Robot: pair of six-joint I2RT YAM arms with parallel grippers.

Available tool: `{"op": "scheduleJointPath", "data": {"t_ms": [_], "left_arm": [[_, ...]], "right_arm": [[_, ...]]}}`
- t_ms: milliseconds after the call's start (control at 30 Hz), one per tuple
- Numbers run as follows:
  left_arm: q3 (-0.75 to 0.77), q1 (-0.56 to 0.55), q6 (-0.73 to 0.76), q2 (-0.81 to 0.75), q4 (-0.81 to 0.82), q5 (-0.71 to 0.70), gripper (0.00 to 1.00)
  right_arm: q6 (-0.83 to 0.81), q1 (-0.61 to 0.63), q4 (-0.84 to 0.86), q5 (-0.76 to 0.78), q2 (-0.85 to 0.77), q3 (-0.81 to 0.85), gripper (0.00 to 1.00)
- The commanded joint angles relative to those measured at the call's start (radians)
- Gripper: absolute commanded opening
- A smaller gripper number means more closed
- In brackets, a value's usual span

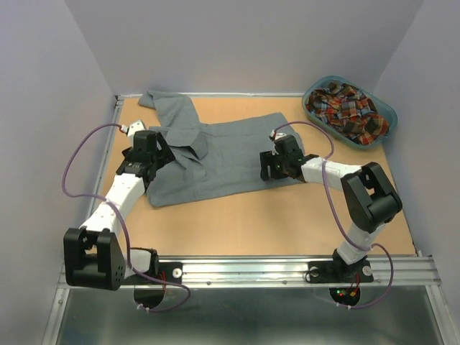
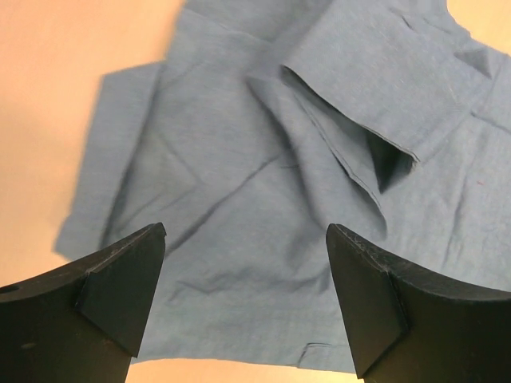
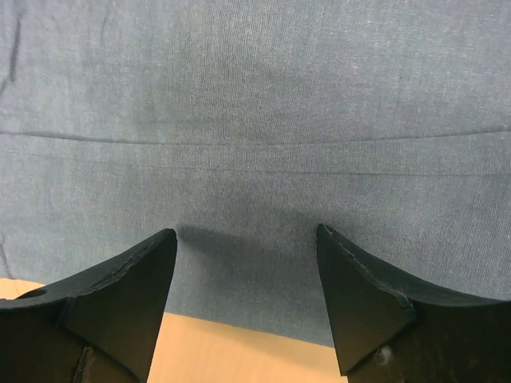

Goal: Fold and stack the long sleeve shirts
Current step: Fold the shirt

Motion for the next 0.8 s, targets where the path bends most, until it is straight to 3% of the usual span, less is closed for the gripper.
{"op": "scheduleJointPath", "data": {"t_ms": [0,200,300,433,667,767], "left_arm": [[-0.035,-0.004,0.049,-0.115,0.008,-0.055,0.94],[-0.093,-0.004,0.058,-0.223,0.034,-0.066,0.94],[-0.103,-0.004,0.063,-0.241,0.033,-0.059,0.94],[-0.118,-0.004,0.063,-0.267,0.033,-0.082,0.94],[-0.103,-0.002,0.065,-0.272,0.016,-0.111,0.94],[-0.104,0.001,0.058,-0.281,0.013,-0.112,0.94]], "right_arm": [[0.080,0.001,-0.314,0.008,-0.069,-0.115,0.76],[0.114,0.001,-0.333,-0.010,-0.215,-0.166,0.76],[0.064,0.010,-0.327,0.062,-0.286,-0.107,0.76],[0.012,0.056,-0.261,0.045,-0.323,-0.001,0.77],[-0.022,0.179,0.075,0.001,-0.202,0.111,0.79],[-0.038,0.194,0.193,-0.108,-0.083,0.171,0.85]]}}
